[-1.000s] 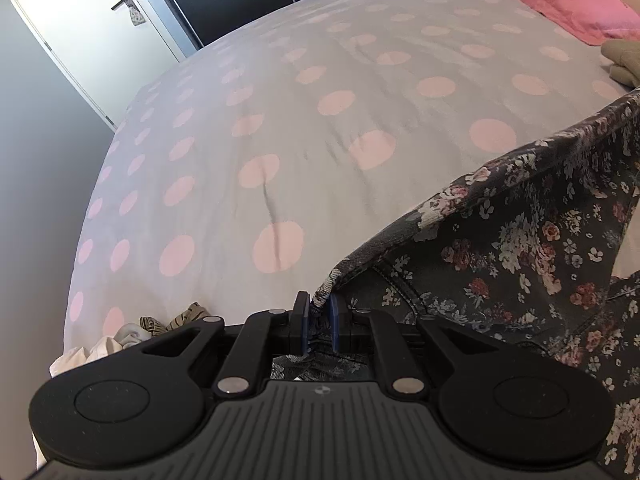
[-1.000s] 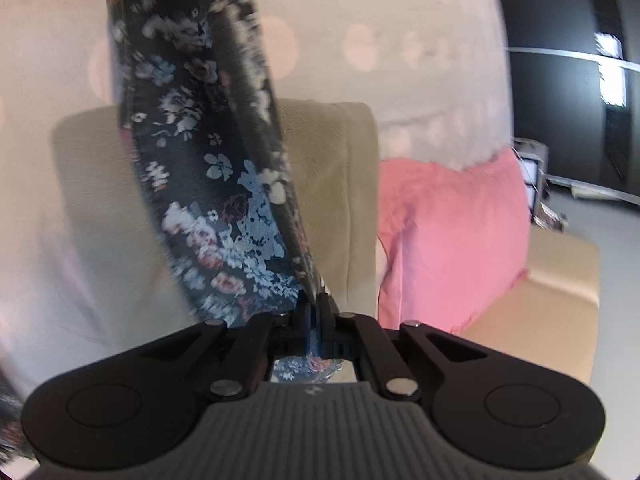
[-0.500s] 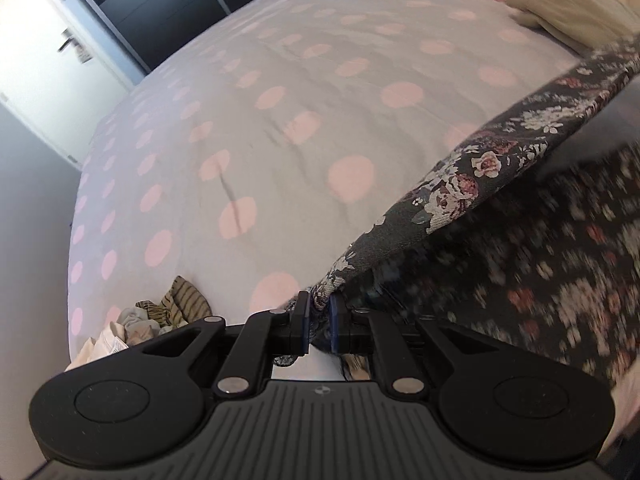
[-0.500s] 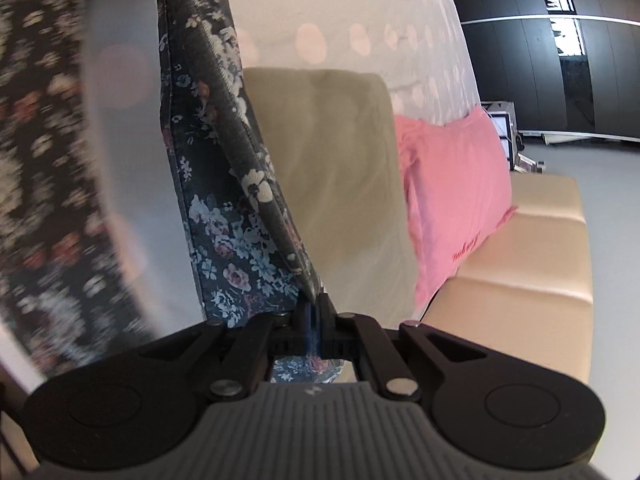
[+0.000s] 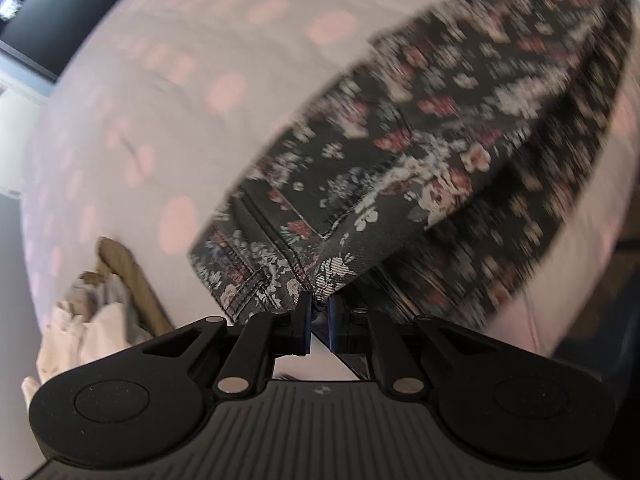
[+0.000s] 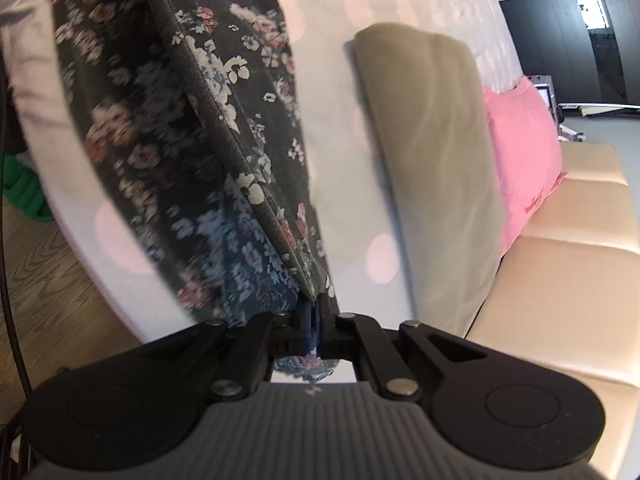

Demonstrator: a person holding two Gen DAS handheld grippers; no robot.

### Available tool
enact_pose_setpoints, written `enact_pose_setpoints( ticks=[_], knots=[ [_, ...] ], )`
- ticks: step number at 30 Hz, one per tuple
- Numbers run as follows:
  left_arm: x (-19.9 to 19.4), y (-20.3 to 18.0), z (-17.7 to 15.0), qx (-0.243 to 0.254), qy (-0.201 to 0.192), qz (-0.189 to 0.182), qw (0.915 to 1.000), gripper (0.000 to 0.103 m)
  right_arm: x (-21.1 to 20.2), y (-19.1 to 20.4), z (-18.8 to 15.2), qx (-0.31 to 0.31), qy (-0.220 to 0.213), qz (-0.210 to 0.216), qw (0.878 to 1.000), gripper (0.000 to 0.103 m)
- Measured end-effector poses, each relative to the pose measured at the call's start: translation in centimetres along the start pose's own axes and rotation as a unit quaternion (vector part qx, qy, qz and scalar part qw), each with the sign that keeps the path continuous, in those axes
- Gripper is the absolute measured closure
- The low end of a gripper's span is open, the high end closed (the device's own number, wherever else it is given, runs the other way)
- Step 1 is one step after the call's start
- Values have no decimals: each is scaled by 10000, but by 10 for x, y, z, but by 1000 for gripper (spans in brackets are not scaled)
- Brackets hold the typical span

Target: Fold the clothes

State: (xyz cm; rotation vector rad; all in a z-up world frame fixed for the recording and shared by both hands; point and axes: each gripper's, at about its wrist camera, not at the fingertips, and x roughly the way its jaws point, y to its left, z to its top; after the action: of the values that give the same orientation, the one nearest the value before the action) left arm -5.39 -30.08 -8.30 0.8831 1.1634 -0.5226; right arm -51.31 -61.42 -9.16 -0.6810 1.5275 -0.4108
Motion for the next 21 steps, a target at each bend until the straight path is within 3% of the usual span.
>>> enact_pose_setpoints(
  ticks=[12, 17, 21],
  knots=[
    [19, -40, -17, 642, 325, -541, 9959, 98, 0, 19, -25, 119, 246, 296, 9992, 101],
    [29, -26, -7, 328, 606, -1062, 9920, 94, 8, 27, -24, 43, 300, 319, 9990, 101],
    [16, -9, 7, -108, 443, -1357, 9897, 85, 10, 27, -24, 33, 330, 373, 9988, 101]
  ],
)
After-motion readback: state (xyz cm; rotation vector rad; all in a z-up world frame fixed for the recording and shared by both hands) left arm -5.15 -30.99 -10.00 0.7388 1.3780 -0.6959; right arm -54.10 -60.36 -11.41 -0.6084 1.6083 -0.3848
